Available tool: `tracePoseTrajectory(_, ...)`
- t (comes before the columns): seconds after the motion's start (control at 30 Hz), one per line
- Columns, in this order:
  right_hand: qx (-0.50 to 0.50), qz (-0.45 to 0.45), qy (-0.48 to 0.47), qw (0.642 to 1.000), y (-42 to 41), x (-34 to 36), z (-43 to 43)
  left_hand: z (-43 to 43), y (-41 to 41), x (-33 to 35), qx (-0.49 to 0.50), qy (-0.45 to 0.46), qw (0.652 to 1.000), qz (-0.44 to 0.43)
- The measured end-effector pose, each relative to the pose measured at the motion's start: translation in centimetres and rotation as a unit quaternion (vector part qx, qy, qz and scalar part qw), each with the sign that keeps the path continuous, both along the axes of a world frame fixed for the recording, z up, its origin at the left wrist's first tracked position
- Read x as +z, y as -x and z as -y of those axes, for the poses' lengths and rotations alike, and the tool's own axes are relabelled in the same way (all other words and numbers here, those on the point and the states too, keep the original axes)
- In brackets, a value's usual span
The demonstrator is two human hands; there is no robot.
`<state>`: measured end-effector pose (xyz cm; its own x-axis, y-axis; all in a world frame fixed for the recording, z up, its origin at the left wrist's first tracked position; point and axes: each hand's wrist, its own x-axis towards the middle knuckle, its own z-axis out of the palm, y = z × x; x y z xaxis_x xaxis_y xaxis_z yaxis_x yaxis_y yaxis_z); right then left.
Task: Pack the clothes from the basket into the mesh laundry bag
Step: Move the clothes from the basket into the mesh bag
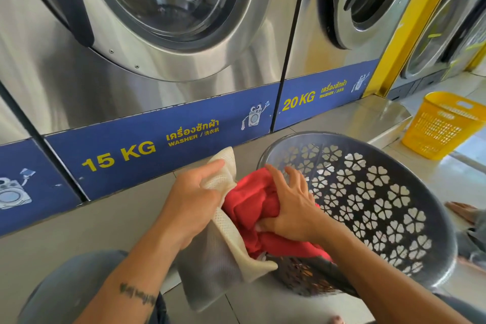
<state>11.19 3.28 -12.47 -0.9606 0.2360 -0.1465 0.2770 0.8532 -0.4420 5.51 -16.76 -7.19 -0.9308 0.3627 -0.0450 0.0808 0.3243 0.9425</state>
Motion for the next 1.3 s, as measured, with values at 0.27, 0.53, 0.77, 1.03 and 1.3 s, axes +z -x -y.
tracePoseTrajectory(0.27,-0.024,-0.028,0.077,0.996,-0.2,0.2,-0.9,0.1,0.3,-0.5,0.010,0.021,1.000,0.015)
tracePoseTrajectory(0.53,0.022,-0.241,-0.298,0.923,0.0,3.2,4.6,0.4,0.7,-0.3,0.059,0.004,0.998,0.026)
tracePoseTrajectory(0.77,0.244,-0.044,-0.042,0.968,-0.9,2.9,4.4,1.4,0.5,-0.3,0.034,-0.010,0.999,0.036)
tracePoseTrajectory(1.03,-0.002,0.017,-0.009,1.000,0.0,1.3,-0.6,0.7,0.3,-0.5,0.027,-0.008,0.999,0.027)
tracePoseTrajectory(1.3,-0.027,-0.074,0.072,0.994,-0.2,0.4,-0.7,0.2,0.2,-1.3,0.017,-0.009,0.999,0.039)
